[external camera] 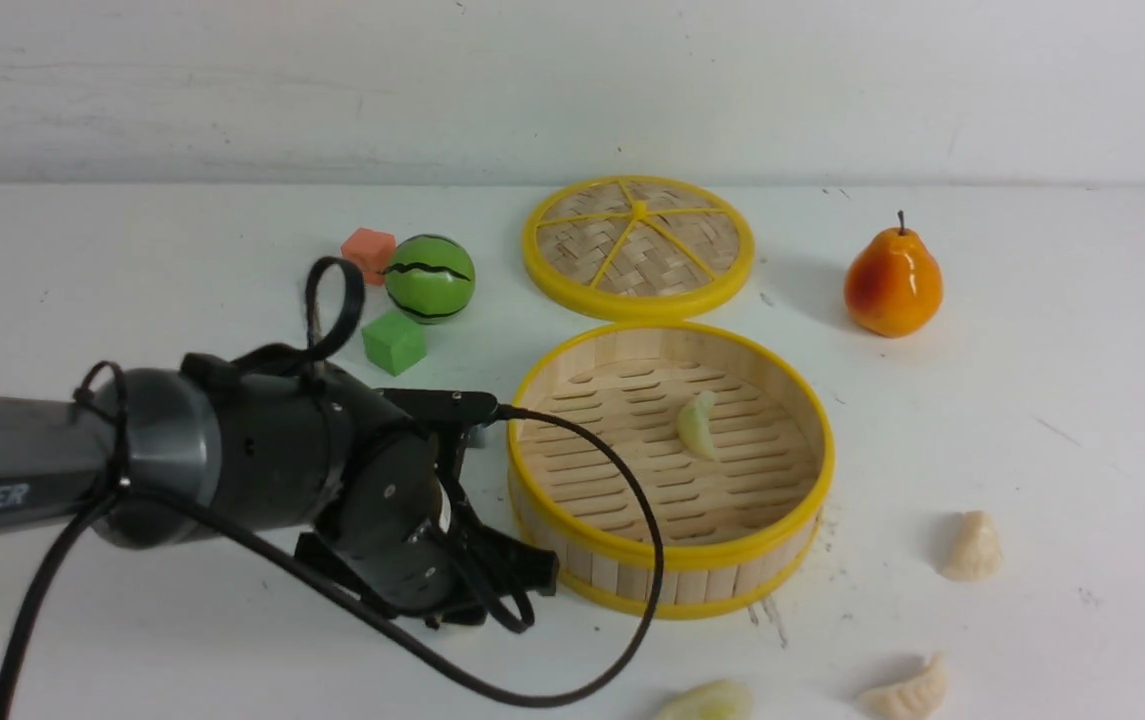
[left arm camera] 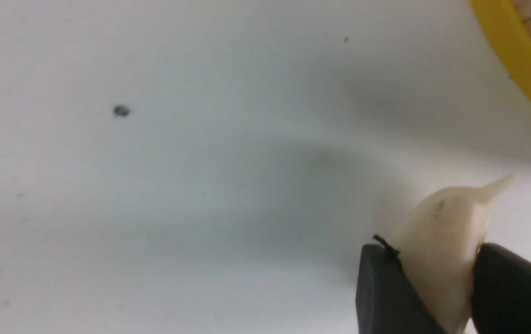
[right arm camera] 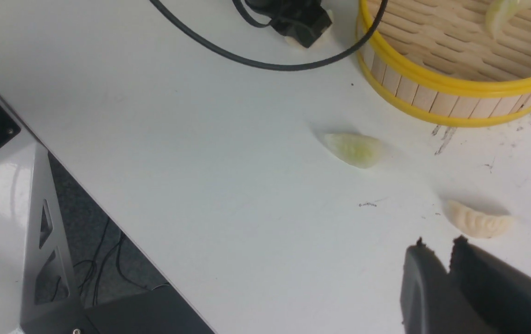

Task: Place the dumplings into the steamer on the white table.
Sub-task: 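Reach for and grasp a dumpling on the table with the left gripper, then place the dumpling into the bamboo steamer basket with the left gripper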

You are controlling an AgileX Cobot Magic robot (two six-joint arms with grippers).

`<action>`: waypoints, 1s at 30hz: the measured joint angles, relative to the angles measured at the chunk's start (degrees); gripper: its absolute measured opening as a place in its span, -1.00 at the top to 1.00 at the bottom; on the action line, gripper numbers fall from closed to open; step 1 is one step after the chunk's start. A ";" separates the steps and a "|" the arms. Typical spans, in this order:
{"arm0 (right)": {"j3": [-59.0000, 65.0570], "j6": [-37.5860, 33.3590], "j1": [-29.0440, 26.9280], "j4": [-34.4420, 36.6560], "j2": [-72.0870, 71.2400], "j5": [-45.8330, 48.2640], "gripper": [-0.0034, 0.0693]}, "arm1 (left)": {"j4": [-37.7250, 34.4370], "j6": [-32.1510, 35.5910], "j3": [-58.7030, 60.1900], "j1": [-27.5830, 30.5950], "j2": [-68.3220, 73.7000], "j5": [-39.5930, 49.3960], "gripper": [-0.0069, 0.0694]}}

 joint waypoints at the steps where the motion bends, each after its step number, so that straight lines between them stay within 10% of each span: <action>1: 0.00 0.00 0.00 0.00 0.00 0.00 0.67 | 0.00 -0.02 -0.24 0.00 -0.96 0.94 0.21; 30: 0.00 0.00 0.00 -1.10 0.00 -0.47 0.65 | -5.71 1.65 -47.03 -2.41 24.03 15.53 0.21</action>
